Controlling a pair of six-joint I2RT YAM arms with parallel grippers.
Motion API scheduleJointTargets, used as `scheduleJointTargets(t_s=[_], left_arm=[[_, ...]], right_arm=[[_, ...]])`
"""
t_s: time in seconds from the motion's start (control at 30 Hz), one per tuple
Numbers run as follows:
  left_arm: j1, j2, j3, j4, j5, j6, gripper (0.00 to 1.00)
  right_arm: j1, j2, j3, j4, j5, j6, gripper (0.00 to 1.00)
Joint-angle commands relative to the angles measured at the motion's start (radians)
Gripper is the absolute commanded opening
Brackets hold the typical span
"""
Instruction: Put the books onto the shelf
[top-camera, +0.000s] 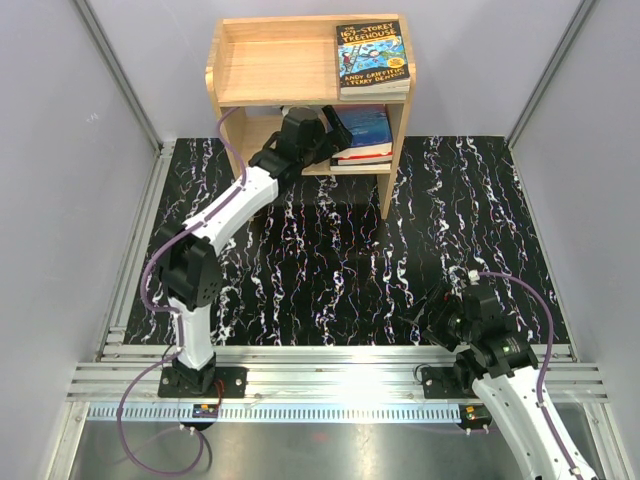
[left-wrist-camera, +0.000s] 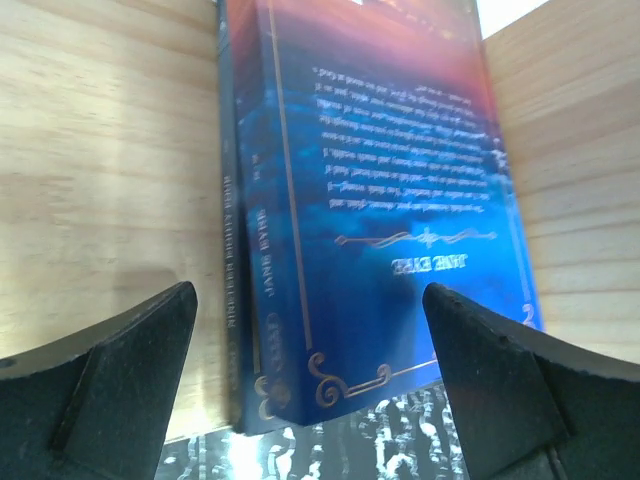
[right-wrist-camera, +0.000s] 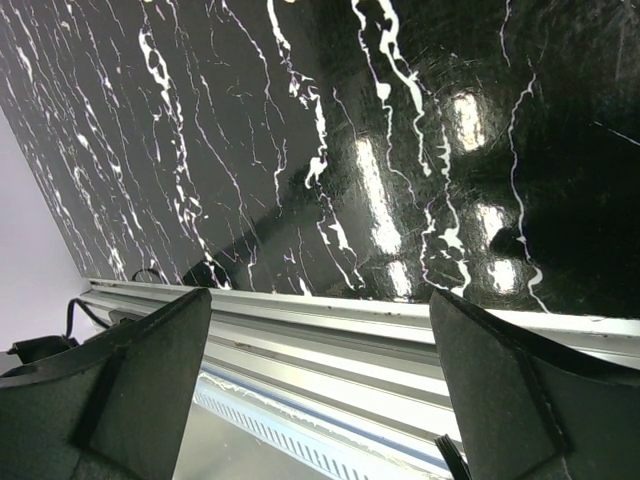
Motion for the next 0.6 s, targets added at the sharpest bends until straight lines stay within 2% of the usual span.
scheduleJointTargets(t_s=[0.0, 0.1, 0.2, 0.27, 0.47, 0.57], left_arm=[[-0.013, -0.151, -0.021, 0.086, -0.086, 0.123, 0.99], [-0.017, -0.214, -0.103, 0.12, -0.13, 0.152, 0.99], [-0.02, -0.275, -0.143, 0.06, -0.175, 0.189, 0.99], [-0.02, -0.329, -0.244, 0.045, -0.213, 0.211, 0.99], [-0.022, -0.679, -0.621, 0.079, -0.255, 0.246, 0.99], [-0.022, -0.828, -0.728, 0.088, -0.252, 0.26, 0.99]], right_arm=[[0.006, -0.018, 0.005, 0.003, -0.009, -0.001, 0.97], [0.004, -0.019, 0.008, -0.002, -0.003, 0.0, 0.97], [0.006, -0.021, 0.016, 0.0, -0.005, -0.007, 0.96], [0.006, -0.018, 0.03, 0.0, -0.011, -0.013, 0.97], [0.004, -0.003, 0.145, 0.056, -0.039, -0.042, 0.98], [0.006, 0.028, 0.215, 0.081, -0.035, -0.064, 0.99]])
